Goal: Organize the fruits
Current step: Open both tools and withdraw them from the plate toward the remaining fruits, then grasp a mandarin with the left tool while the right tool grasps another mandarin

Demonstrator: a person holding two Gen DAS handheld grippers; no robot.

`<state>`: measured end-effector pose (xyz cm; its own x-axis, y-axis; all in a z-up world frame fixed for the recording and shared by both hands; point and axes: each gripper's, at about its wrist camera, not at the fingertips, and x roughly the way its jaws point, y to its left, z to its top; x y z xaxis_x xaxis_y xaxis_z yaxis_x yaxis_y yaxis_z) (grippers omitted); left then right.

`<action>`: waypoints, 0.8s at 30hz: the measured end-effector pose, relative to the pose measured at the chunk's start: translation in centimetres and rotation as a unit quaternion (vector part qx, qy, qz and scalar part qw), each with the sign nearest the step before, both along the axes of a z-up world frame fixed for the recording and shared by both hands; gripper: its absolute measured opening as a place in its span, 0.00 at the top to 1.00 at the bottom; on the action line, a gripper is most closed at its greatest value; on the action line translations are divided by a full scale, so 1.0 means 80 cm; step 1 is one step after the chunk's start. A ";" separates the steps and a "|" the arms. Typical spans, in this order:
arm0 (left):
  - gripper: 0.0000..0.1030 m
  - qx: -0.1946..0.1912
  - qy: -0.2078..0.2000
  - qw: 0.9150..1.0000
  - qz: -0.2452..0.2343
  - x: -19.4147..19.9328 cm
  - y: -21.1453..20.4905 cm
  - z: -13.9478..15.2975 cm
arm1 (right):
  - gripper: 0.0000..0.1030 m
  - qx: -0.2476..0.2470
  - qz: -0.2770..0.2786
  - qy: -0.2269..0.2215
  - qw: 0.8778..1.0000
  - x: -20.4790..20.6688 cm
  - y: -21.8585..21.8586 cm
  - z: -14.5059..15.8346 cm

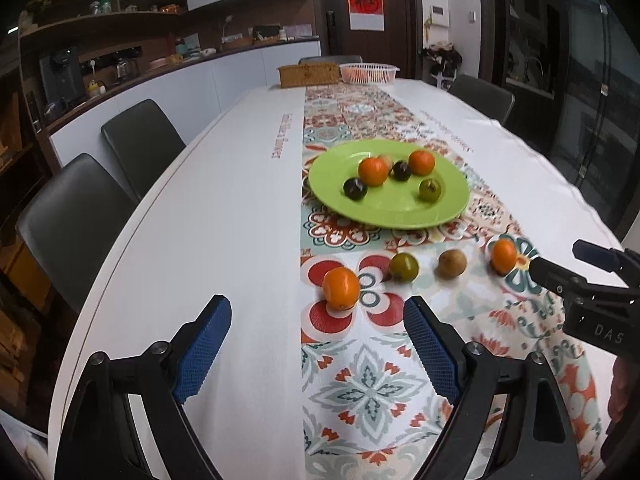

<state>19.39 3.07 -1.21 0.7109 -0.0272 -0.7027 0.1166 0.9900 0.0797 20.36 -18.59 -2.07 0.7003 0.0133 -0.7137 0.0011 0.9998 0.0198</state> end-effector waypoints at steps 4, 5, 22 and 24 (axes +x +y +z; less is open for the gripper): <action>0.16 0.008 0.013 1.000 0.000 0.013 0.002 -0.015 | 0.22 -0.012 -0.005 0.012 1.000 0.012 0.001 -0.014; 0.17 0.010 0.016 1.000 0.001 0.016 0.003 -0.018 | 0.22 -0.014 -0.005 0.014 1.000 0.014 0.002 -0.016; 0.41 -0.010 0.045 0.999 -0.029 0.061 -0.005 -0.044 | 0.46 -0.009 -0.007 0.042 0.999 0.057 0.000 -0.042; 0.44 -0.015 0.051 0.998 -0.033 0.064 -0.006 -0.047 | 0.48 -0.006 -0.006 0.045 0.999 0.059 -0.001 -0.044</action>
